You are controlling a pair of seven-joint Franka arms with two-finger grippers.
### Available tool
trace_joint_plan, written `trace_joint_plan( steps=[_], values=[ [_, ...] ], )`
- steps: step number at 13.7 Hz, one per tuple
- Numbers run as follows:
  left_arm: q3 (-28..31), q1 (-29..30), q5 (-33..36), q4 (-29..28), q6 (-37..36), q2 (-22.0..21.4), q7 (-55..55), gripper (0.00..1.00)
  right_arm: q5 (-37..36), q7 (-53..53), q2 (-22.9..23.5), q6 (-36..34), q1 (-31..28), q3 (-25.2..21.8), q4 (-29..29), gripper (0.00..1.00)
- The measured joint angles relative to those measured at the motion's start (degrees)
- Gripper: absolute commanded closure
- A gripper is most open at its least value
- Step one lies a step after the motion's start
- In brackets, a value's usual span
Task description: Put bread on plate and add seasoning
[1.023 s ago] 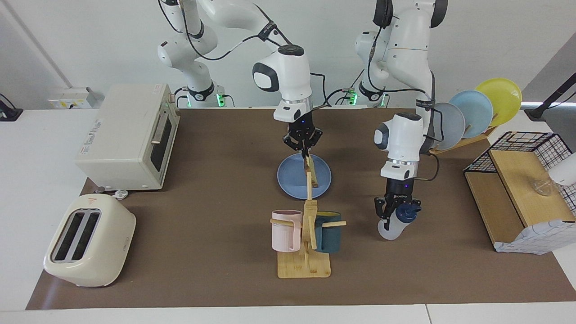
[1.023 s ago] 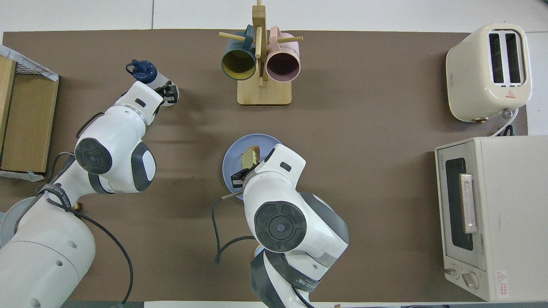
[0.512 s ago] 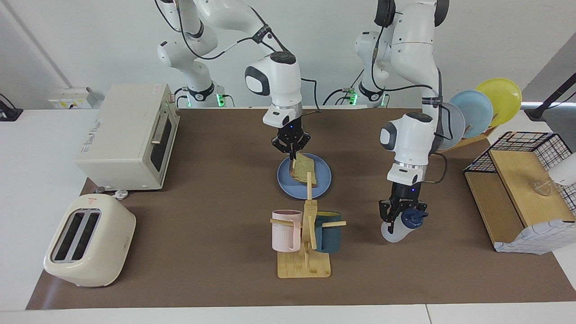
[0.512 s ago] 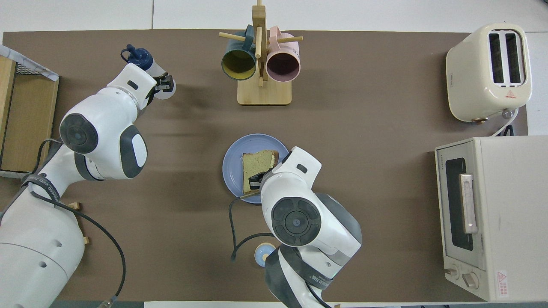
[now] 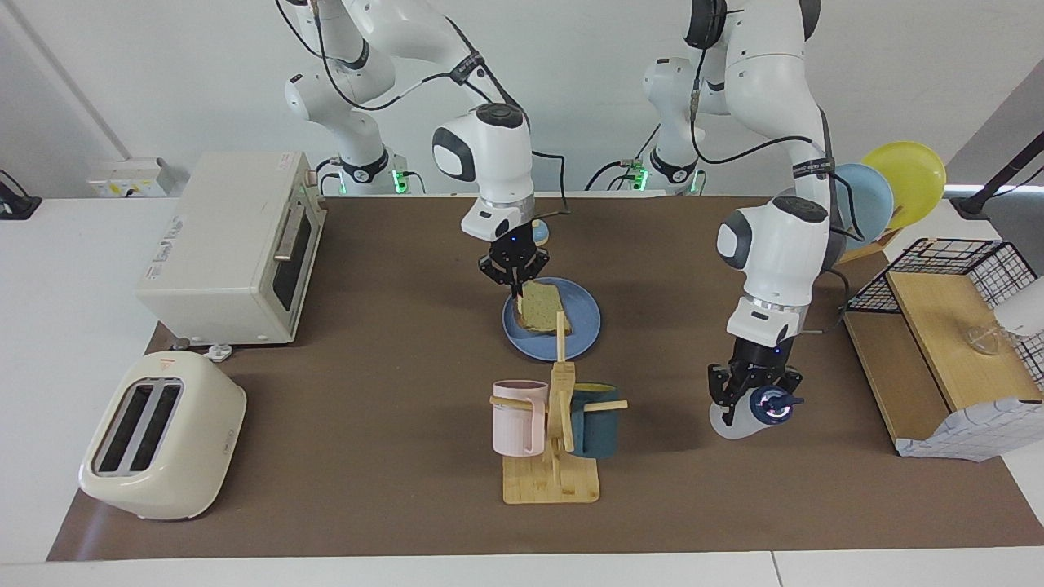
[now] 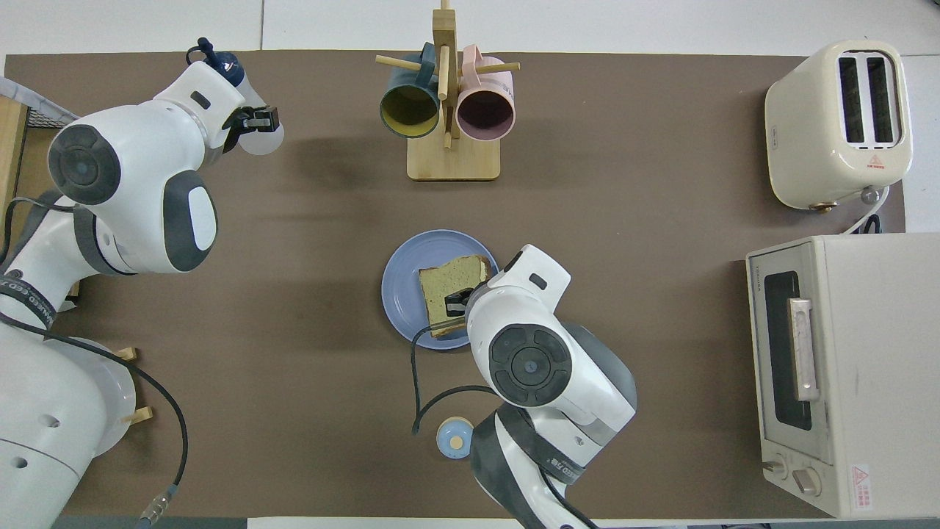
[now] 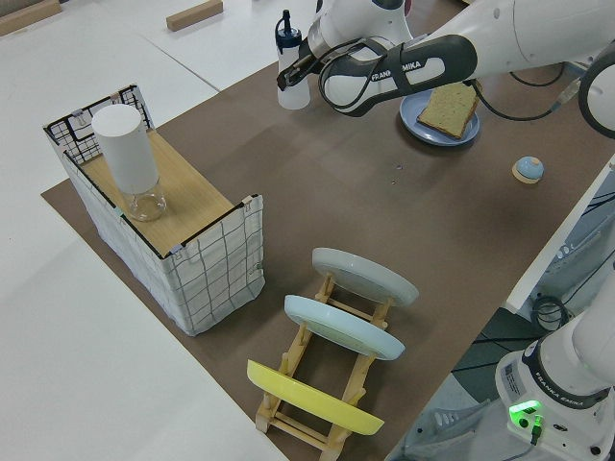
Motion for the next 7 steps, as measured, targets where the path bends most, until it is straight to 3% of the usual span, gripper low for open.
trace_joint_plan(
  steps=[7],
  values=[
    [-0.04, 2.43, 0.69, 4.71, -8.66, 0.00, 7.03, 1.00, 0.00, 2.63, -1.05, 1.19, -0.75, 0.05, -3.08, 1.00]
  ],
)
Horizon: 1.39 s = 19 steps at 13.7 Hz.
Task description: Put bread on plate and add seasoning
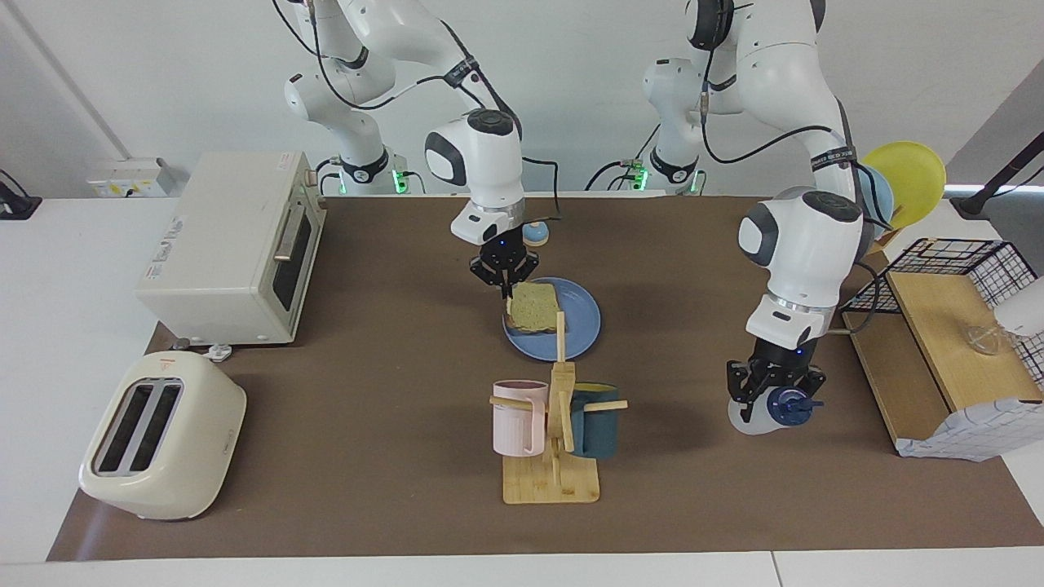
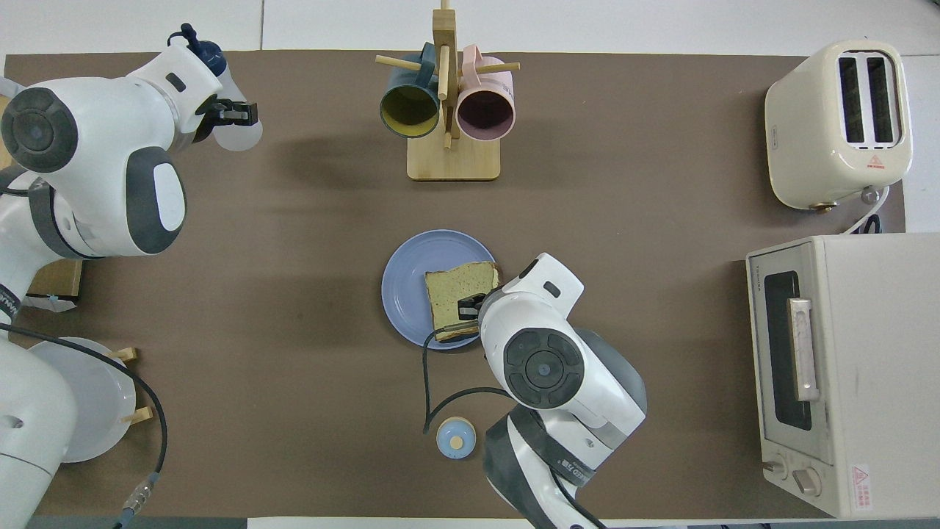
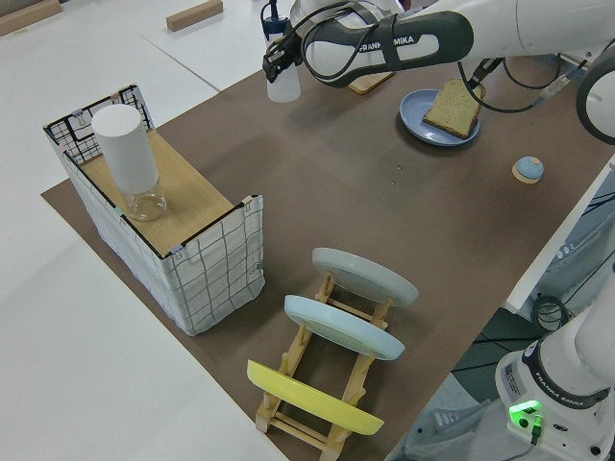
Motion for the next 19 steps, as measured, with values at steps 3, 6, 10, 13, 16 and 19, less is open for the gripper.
trace_joint_plan(
  steps=[3, 6, 10, 13, 16, 19],
  values=[
    [-0.10, 0.05, 0.04, 1.25, -3.03, -0.15, 4.06, 1.00, 0.00, 0.06, -0.27, 4.17, -0.14, 0.00, -2.12, 1.00],
    [-0.32, 0.04, 0.04, 2.05, -8.34, -2.03, 8.29, 1.00, 0.00, 0.06, -0.29, 6.07, -0.20, 0.00, -3.29, 1.00],
    [-0.74, -0.02, 0.04, 2.48, -16.93, -6.32, 12.50, 1.00, 0.00, 0.07, -0.35, 6.18, -0.37, -0.01, -3.32, 0.35],
    [-0.99, -0.19, 0.03, 2.54, -24.00, -9.73, 16.51, 1.00, 0.00, 0.07, -0.45, 6.18, -0.38, -0.01, -3.31, 0.00],
    [-1.10, -0.37, 0.00, 2.54, -30.57, -12.75, 21.00, 1.00, 0.00, 0.07, -0.90, 3.67, -0.38, -0.02, -2.35, 0.00],
    [-1.54, -0.47, -0.04, 2.50, -37.12, -15.32, 25.53, 1.00, 0.01, 0.07, -1.16, -1.97, -0.45, -0.03, 1.83, 0.00]
  ],
)
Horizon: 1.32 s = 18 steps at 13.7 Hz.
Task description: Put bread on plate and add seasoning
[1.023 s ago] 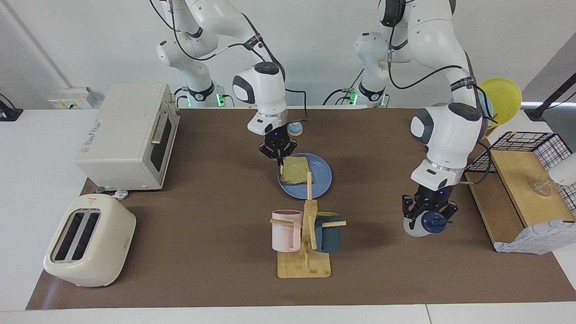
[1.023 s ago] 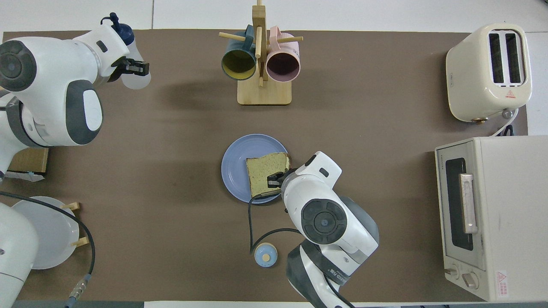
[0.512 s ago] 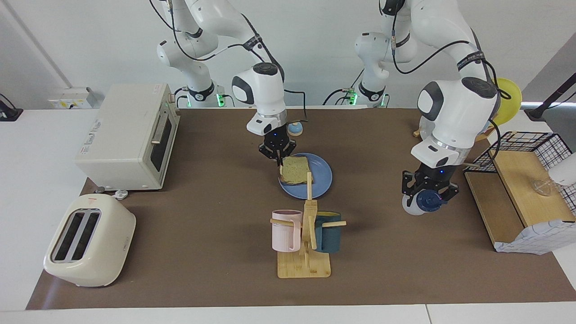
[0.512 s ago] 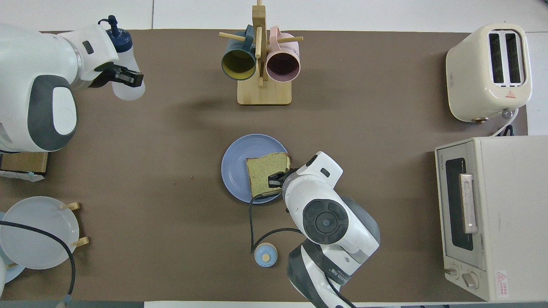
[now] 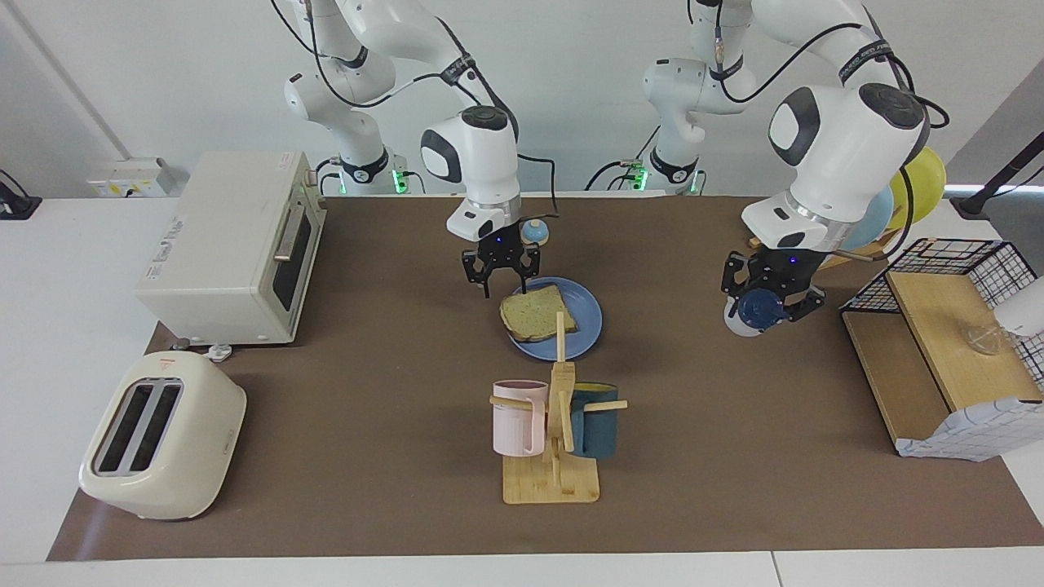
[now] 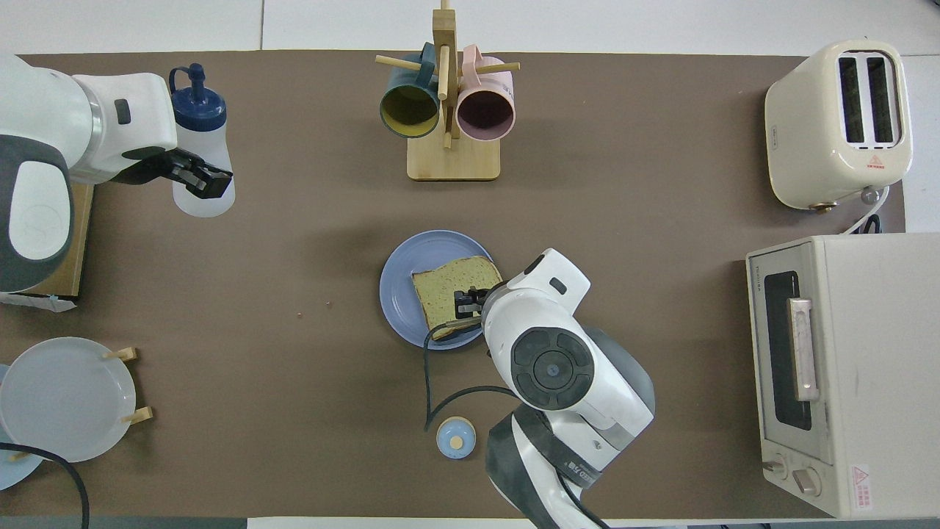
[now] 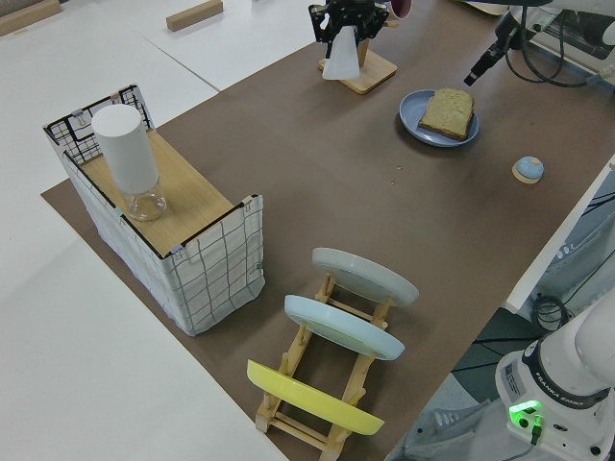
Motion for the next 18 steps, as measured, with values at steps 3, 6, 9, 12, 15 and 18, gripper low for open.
trace_joint_plan(
  steps=[3, 6, 9, 12, 15, 18],
  values=[
    [-0.29, -1.26, -0.27, -0.82, -4.68, -2.47, 3.53, 1.00, 0.32, -0.02, -0.22, -2.07, -0.03, 0.00, 1.99, 0.00],
    [-0.47, -3.77, -0.32, -2.38, -7.97, -4.93, 5.85, 1.00, 0.98, -3.51, -0.27, -2.06, 0.24, 0.25, 2.04, 0.00],
    [-0.49, -5.14, -0.71, -6.18, -8.72, -7.86, 11.16, 1.00, 1.26, -8.72, -0.29, -2.11, 1.66, 0.45, 2.42, 0.00],
    [-0.19, -5.19, -1.52, -9.17, -9.34, -10.48, 18.18, 1.00, 7.39, -9.52, -0.51, -7.19, 1.54, 0.35, 5.54, 0.00],
    [0.42, -5.10, -1.83, -9.99, -10.84, -11.46, 24.51, 1.00, 17.73, -10.06, -0.95, -16.22, -0.55, -0.02, 13.66, 0.00],
    [0.72, -4.69, -1.85, -10.09, -12.21, -11.71, 29.18, 1.00, 23.07, -10.64, -1.76, -20.79, -2.99, -0.08, 19.89, 0.00]
  ],
)
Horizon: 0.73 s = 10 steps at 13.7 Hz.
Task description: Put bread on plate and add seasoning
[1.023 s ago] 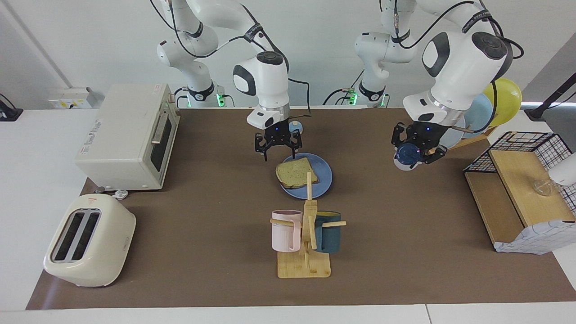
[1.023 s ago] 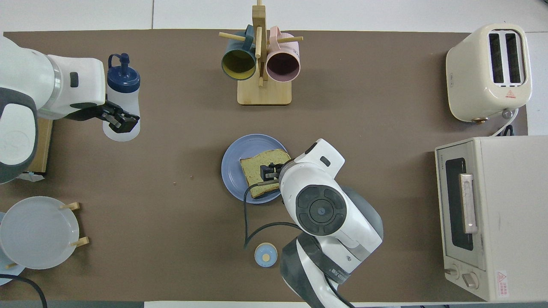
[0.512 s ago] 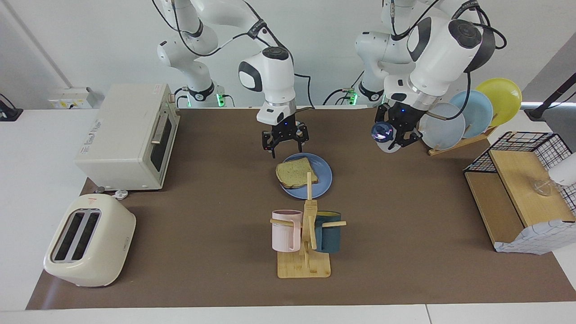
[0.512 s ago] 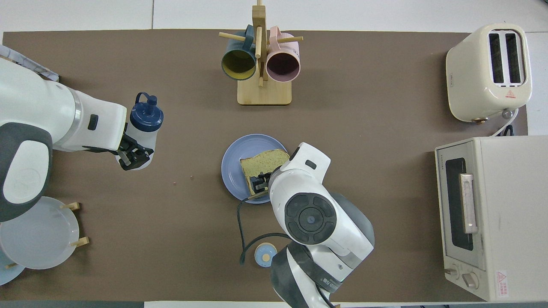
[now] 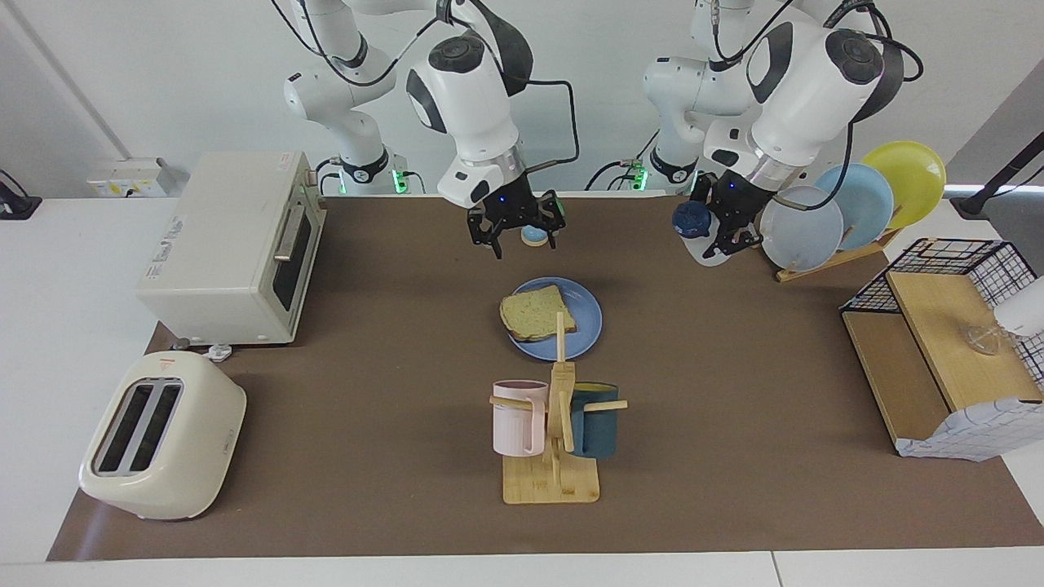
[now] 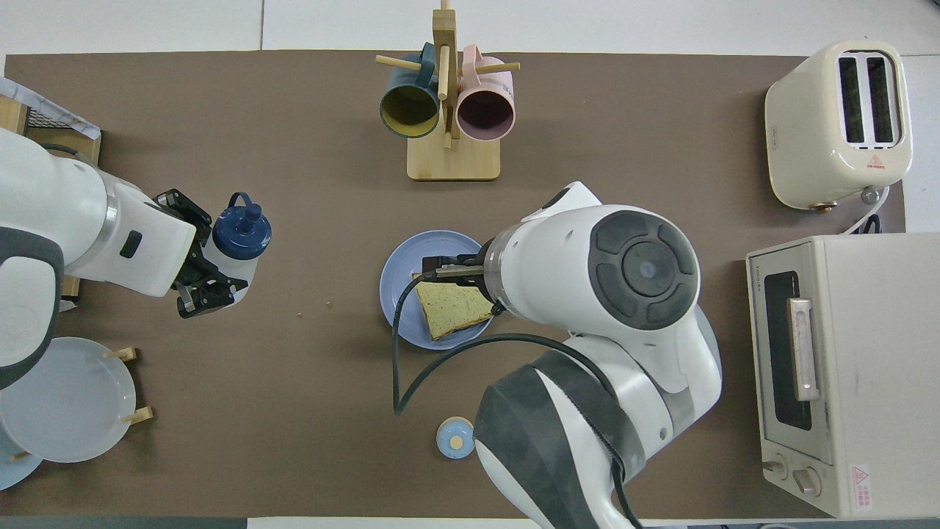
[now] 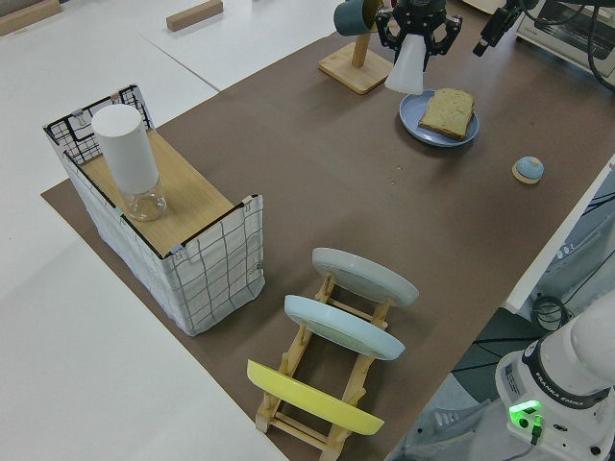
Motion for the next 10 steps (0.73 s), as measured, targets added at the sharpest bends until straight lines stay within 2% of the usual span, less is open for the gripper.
trace_joint_plan(
  steps=[2, 5, 7, 10],
  values=[
    [0.05, 0.87, -0.01, -0.01, -1.24, -0.27, 2.74, 1.00, 7.13, 0.39, -0.88, -1.91, -0.02, -0.07, 3.55, 0.06],
    [-0.21, 0.90, -0.08, -0.04, -2.82, -0.41, 4.40, 1.00, 14.70, 3.08, -1.99, -2.48, -0.50, -0.23, 7.52, 0.24],
    [-0.56, 0.69, -0.21, -0.06, -3.47, -0.42, 4.87, 1.00, 15.36, 4.38, -2.03, -2.53, -0.47, 0.11, 9.69, 0.26],
    [-0.82, -0.54, -0.31, -0.16, -4.23, -0.59, 4.96, 1.00, 15.37, 4.80, -1.51, -2.14, -0.38, 0.48, 11.94, 0.35]
  ],
)
